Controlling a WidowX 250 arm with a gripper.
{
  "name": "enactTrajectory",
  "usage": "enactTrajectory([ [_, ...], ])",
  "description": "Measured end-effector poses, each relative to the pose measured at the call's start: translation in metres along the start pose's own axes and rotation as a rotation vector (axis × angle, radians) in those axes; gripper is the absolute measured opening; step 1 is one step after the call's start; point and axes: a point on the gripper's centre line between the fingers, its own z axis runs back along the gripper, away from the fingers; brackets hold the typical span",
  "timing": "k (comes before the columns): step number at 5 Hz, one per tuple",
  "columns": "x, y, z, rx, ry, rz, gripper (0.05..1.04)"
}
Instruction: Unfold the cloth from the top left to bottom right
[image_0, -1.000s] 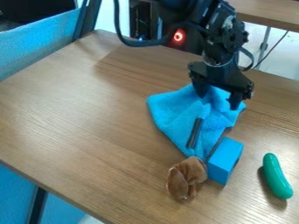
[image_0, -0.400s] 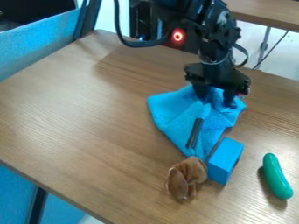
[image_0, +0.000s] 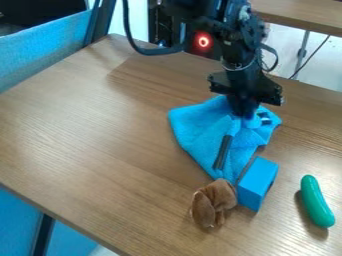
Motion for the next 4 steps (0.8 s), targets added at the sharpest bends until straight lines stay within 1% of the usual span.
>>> enactTrajectory([
  [1,0.006,0.005,0.012,-0.031,-0.015,0.012,0.057],
  [2,0.015,0.010,0.031,-0.071,-0.042,0.031,0.050],
  [3,0.021,0.012,0.053,-0.126,-0.052,0.068,0.050],
  [4,0.016,0.024,0.073,-0.174,-0.004,0.132,0.050],
])
